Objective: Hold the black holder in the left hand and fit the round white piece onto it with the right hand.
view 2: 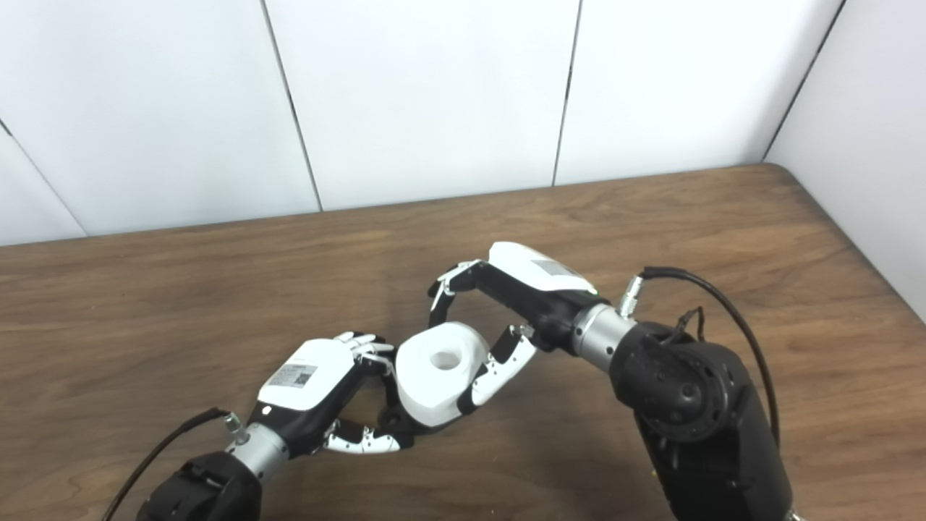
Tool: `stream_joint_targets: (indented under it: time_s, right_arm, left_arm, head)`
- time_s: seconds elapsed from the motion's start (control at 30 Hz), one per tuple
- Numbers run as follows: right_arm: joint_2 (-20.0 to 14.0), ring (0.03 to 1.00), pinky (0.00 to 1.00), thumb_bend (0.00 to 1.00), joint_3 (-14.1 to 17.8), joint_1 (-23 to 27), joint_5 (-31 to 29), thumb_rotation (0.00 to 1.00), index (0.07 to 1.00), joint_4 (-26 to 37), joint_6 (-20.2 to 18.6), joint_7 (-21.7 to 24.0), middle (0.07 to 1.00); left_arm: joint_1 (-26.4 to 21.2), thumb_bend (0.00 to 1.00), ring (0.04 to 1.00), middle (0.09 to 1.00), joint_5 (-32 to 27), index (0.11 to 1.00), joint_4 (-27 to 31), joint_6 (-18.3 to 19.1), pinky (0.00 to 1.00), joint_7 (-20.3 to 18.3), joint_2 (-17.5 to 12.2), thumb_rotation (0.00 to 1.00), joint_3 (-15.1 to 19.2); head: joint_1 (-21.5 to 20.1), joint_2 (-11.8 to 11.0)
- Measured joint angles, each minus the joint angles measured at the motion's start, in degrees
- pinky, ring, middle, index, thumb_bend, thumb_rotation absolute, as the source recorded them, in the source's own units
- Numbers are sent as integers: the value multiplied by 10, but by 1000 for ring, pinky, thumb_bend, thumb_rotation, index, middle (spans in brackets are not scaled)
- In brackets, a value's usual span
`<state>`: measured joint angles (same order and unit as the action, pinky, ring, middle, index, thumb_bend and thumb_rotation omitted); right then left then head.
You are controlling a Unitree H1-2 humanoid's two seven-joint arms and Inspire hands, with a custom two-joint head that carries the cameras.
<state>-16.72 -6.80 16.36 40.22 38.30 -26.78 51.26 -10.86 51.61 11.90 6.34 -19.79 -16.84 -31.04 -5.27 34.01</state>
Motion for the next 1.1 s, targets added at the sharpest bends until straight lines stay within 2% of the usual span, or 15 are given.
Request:
stream_joint_targets:
  time_s: [0.43,1.1]
  right_arm:
    - [7,916,870,525,-25,1,-6,139,482,-13,1,-40,808]
    - [-18,916,897,526,-62,-3,0,141,482,-35,3,-84,817]
  left_arm:
    - [-5,510,895,815,-4,491,-10,-2,932,2,3,56,0]
    - [-5,510,895,814,-4,491,-14,-4,922,11,4,55,0]
  head:
    - [7,-4]
    - [6,1]
